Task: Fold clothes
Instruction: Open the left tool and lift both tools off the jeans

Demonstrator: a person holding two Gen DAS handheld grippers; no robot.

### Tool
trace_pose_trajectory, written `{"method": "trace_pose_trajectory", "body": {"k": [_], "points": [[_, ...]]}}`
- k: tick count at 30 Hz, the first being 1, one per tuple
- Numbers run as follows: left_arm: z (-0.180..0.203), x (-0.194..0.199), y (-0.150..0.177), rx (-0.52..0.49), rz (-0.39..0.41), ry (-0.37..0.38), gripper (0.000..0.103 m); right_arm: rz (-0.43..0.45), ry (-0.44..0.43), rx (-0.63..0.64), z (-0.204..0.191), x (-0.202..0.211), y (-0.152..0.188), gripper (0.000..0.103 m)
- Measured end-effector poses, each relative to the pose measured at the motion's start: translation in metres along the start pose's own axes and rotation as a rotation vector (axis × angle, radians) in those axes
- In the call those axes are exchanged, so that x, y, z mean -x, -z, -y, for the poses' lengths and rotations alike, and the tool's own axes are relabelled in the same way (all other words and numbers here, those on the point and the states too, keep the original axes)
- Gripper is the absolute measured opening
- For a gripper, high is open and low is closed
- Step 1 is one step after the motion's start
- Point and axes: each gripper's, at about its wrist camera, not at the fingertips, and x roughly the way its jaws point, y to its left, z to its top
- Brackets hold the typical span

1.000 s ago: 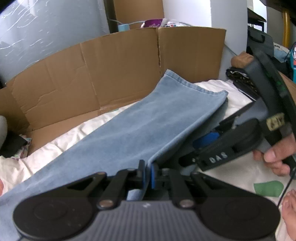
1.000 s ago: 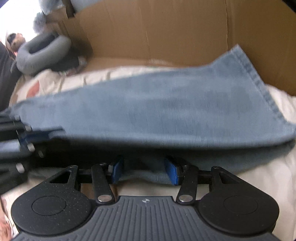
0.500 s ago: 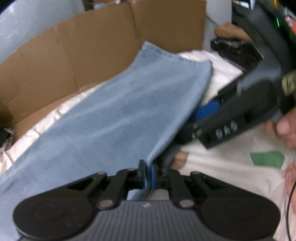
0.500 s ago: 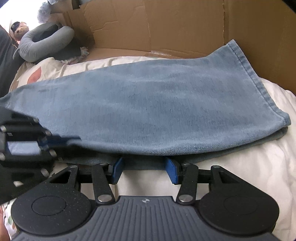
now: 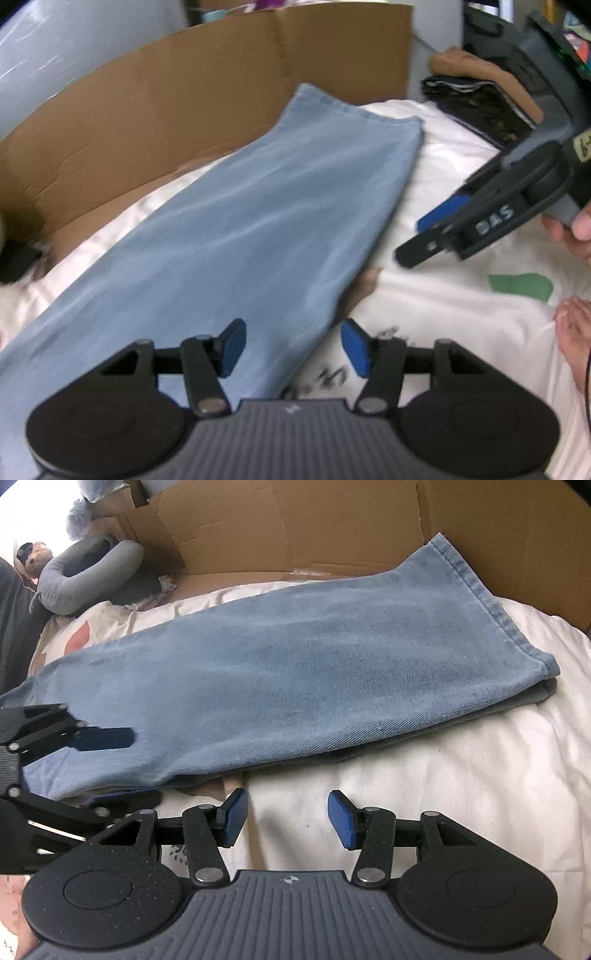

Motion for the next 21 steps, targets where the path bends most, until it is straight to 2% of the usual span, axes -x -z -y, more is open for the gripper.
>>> {"method": "trace_pose_trajectory", "body": {"k": [6, 9, 13, 18, 21], "points": [[-0.024, 0.021, 0.022, 0.054, -0.039, -0.089, 0.068, 0.005, -0.025, 0.005, -0.007, 0.005, 0.001, 0.055], [-0.033, 0.028, 0.035, 0.077, -0.069, -0.107, 0.072, 0.009, -0.043, 0.013, -0.012, 0.007, -0.001, 0.055], [-0.036, 0.032, 0.051, 0.092, -0.095, -0.122, 0.072, 0.011, -0.068, 0.025, -0.02, 0.008, -0.005, 0.055], [-0.032, 0.029, 0.061, 0.042, -0.101, -0.173, 0.07, 0.009, -0.104, 0.044, -0.033, 0.008, -0.008, 0.055], [-0.039, 0.031, 0.062, 0.083, -0.089, -0.195, 0.067, -0.005, -0.128, 0.062, -0.042, 0.005, -0.008, 0.055]]}}
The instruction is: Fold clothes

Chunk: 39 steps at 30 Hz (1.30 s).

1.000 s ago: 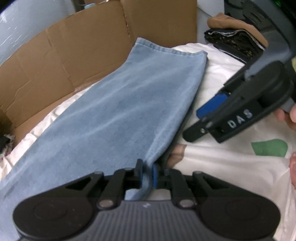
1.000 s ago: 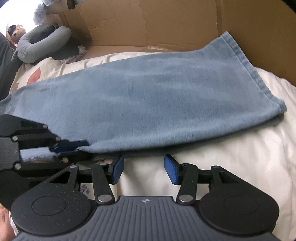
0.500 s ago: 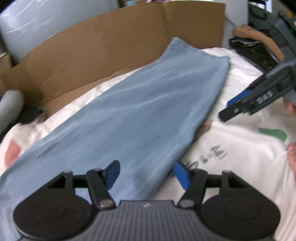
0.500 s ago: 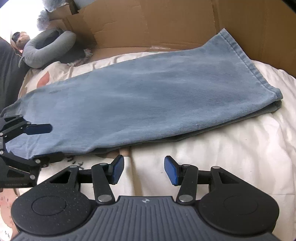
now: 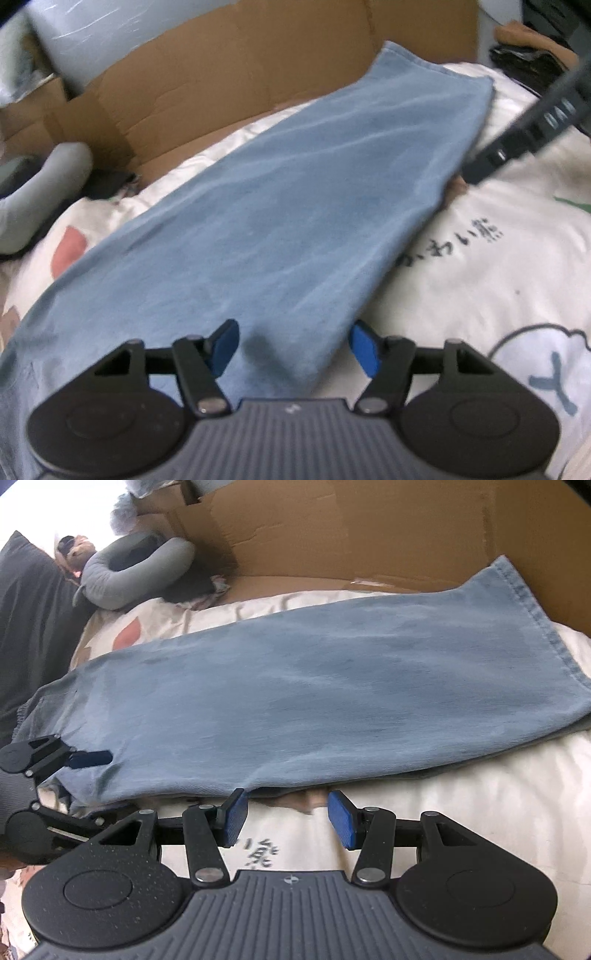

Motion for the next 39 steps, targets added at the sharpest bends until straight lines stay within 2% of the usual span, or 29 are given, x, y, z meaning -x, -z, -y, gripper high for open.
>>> {"method": "trace_pose_trajectory", "body": {"k": [7, 12, 18, 26, 29, 34, 39], "points": [[-0.021, 0.01, -0.007, 0.086, 0.064, -0.043, 0.067, -0.053, -0.077, 0.114, -0.039, -0.02, -0.003, 0.055], [-0.034, 0.014, -0.009, 0.156, 0.091, -0.067, 0.068, -0.055, -0.128, 0.202, -0.073, -0.036, -0.016, 0.055], [-0.042, 0.014, 0.001, 0.177, 0.074, -0.107, 0.068, -0.047, -0.151, 0.264, -0.096, -0.053, -0.034, 0.055], [-0.046, 0.024, 0.029, 0.213, 0.036, -0.196, 0.074, -0.137, -0.157, 0.359, -0.119, -0.086, -0.023, 0.055], [-0.043, 0.028, 0.035, 0.198, 0.039, -0.253, 0.078, -0.148, -0.159, 0.395, -0.127, -0.089, -0.019, 0.054], [-0.041, 0.029, 0.045, 0.186, 0.011, -0.343, 0.078, -0.161, -0.174, 0.435, -0.14, -0.093, -0.016, 0.056], [-0.051, 0.038, 0.055, 0.236, 0.002, -0.405, 0.078, -0.165, -0.207, 0.422, -0.149, -0.096, -0.02, 0.056]]}}
